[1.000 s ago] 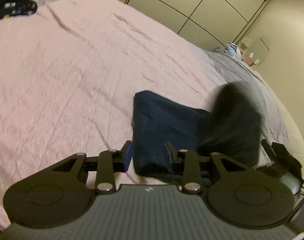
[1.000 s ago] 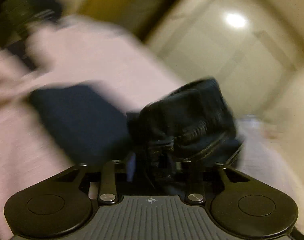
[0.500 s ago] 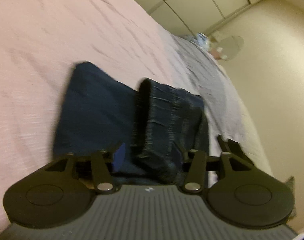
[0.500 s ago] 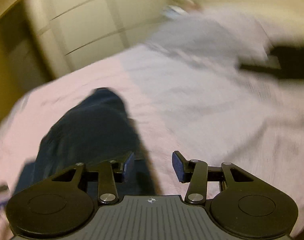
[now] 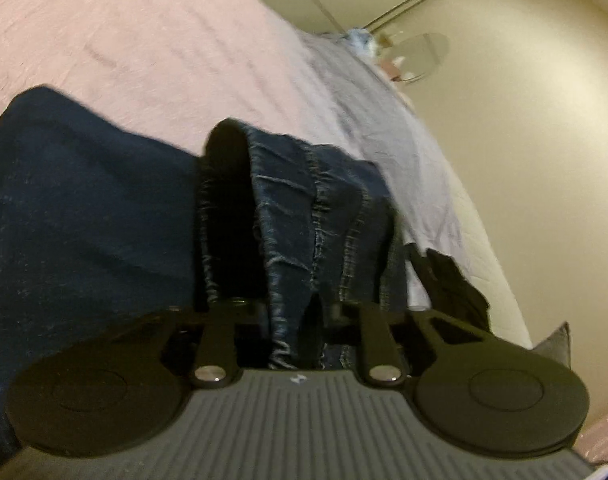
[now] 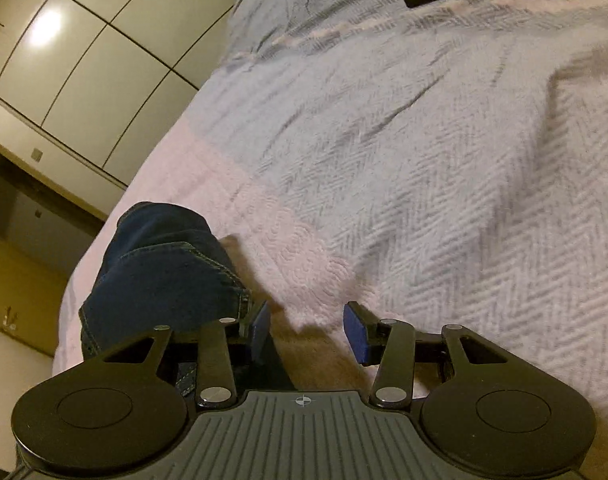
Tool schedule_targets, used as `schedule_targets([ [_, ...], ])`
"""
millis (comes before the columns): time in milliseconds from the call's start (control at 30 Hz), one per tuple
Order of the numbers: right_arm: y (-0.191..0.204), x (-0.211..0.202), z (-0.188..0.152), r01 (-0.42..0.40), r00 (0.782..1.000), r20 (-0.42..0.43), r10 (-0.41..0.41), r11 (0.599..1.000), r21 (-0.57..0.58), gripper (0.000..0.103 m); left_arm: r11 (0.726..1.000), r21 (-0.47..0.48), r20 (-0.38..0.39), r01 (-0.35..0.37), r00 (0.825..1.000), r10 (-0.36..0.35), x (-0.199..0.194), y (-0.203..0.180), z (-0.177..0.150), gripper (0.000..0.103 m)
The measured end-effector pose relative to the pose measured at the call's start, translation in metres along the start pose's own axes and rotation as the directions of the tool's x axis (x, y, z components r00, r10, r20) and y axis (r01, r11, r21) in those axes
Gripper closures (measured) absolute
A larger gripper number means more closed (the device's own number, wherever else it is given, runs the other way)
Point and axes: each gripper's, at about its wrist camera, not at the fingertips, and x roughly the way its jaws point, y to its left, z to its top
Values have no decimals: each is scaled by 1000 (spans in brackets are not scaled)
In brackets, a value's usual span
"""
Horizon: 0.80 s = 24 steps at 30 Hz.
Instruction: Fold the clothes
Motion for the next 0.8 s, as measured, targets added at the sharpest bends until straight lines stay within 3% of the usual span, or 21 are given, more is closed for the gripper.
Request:
schedule_targets([
  [133, 19, -2, 3, -34, 999, -25, 33, 998, -47, 63, 989, 145, 122, -12, 992, -6, -46, -35, 4, 93],
  [200, 40, -3, 0, -64, 997, -47, 58, 991, -121, 63, 967, 249, 208, -60, 978, 7, -82, -57, 6, 93],
  [267, 68, 0, -12, -75, 996, -73, 58, 966, -248, 63, 946, 286, 250, -150, 965, 77, -101, -60, 5, 90],
  [333, 92, 10, -32, -29, 998, -69, 2, 918, -396, 63, 934, 250, 241, -255, 951, 195, -101, -39, 2, 88],
  [433, 112, 26, -66, 95, 993, 6, -114, 794, -600, 63, 941, 89, 154, -327, 938, 311, -82, 20, -13, 82],
  [500, 113, 25, -80, 131, 990, 48, -132, 741, -658, 63, 971, -45, 160, -235, 958, 239, -90, 39, -17, 81],
  [567, 107, 21, -80, 111, 993, 41, -112, 756, -646, 63, 980, -132, 178, -148, 969, 170, -97, 48, -13, 70],
  [633, 99, 18, -74, 78, 996, 20, -83, 790, -608, 63, 979, -174, 186, -102, 973, 134, -102, 56, -9, 70],
  [667, 97, 17, -70, 62, 998, 8, -70, 811, -582, 63, 979, -173, 177, -105, 975, 136, -102, 58, -8, 74],
  [700, 95, 17, -69, 51, 998, 3, -61, 821, -569, 63, 981, -139, 165, -137, 973, 160, -100, 55, -7, 94],
  [800, 98, 13, -73, 46, 999, 8, -52, 805, -592, 63, 970, 29, 176, -243, 956, 234, -98, 32, -7, 94],
])
